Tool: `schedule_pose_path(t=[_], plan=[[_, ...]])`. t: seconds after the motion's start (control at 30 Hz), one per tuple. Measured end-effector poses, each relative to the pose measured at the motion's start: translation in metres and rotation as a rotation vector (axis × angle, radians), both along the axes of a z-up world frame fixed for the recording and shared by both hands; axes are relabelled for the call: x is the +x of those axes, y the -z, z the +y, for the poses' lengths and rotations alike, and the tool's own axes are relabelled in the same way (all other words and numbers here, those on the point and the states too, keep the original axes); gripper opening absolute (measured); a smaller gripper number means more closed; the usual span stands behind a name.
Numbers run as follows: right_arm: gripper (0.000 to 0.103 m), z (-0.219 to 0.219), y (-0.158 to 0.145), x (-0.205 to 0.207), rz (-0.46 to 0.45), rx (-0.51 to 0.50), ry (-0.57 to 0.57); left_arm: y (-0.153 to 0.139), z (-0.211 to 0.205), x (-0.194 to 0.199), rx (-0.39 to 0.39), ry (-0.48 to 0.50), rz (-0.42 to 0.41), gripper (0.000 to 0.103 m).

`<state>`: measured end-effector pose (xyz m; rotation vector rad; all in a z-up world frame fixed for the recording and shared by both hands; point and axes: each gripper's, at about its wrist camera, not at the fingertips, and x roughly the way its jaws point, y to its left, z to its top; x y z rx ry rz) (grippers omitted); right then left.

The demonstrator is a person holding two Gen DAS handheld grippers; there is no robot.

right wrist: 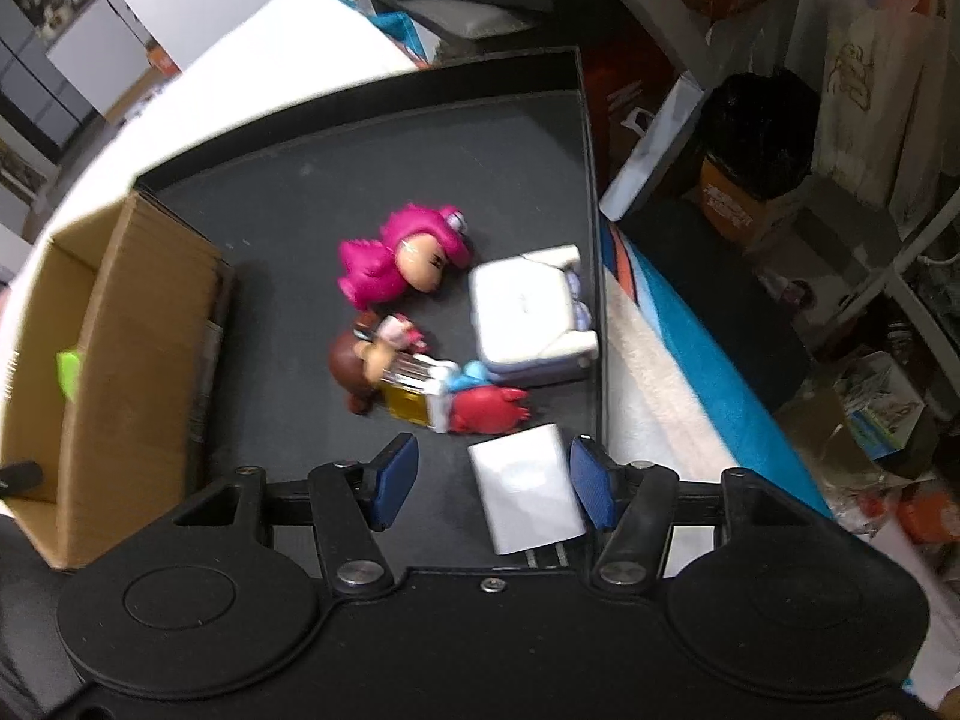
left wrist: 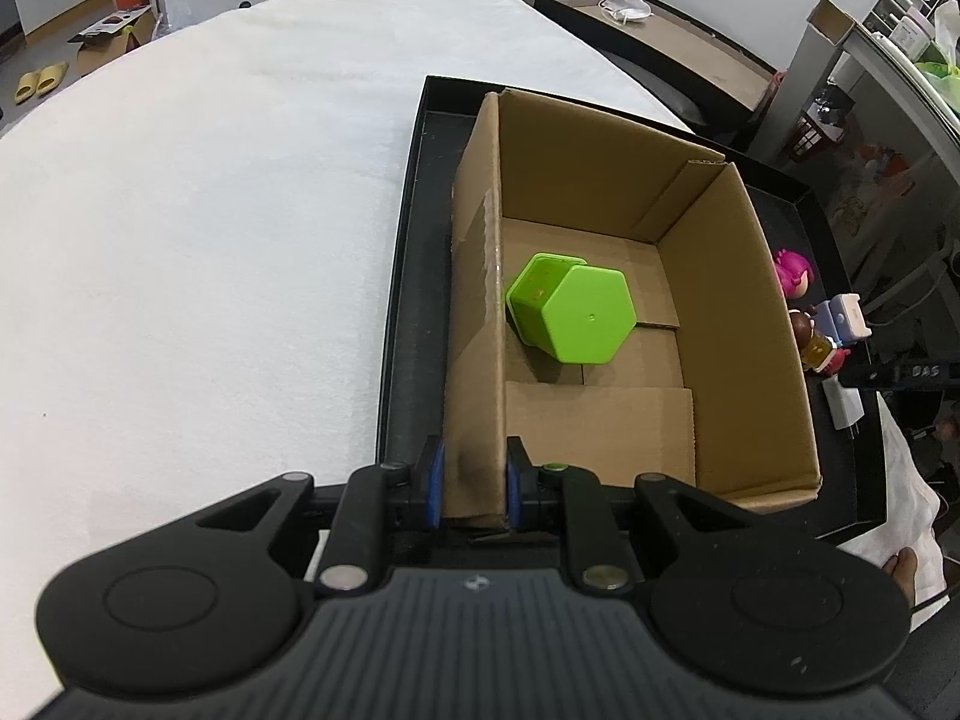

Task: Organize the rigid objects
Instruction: 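Move the right gripper to the white power adapter and grasp it, then lift the white adapter with the right gripper toward the box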

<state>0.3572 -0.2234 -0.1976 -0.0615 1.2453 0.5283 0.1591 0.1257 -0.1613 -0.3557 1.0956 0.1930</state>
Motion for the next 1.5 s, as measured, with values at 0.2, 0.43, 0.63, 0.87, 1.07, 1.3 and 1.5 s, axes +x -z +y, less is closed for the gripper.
schedule_pose_path(t=[0.2, 0.43, 0.63, 0.87, 1.07, 1.3, 1.5], plan=[[0.043, 0.008, 0.01, -0.008, -0.022, -0.081, -0.038, -0.001, -0.003, 0.001, 0.02, 0.004, 0.006, 0.019], [0.037, 0.02, 0.018, -0.021, -0.023, -0.17, -0.095, 0.0, -0.001, 0.0, 0.009, 0.001, -0.003, 0.019], [0.036, 0.018, 0.011, -0.024, -0.05, -0.169, -0.074, -0.001, -0.002, -0.001, 0.017, 0.002, -0.006, 0.019], [0.036, 0.019, -0.006, -0.031, -0.078, -0.116, -0.069, -0.001, -0.002, -0.002, 0.016, 0.0, -0.008, 0.019], [0.036, 0.016, -0.023, -0.035, -0.106, -0.066, -0.05, -0.002, -0.002, -0.002, 0.015, 0.002, -0.011, 0.018], [0.036, 0.026, -0.041, -0.042, -0.137, -0.009, -0.042, -0.004, -0.003, -0.004, 0.019, 0.001, -0.02, 0.017], [0.036, 0.037, -0.059, -0.047, -0.166, 0.041, -0.046, -0.005, -0.002, -0.006, 0.008, -0.002, -0.029, 0.012]])
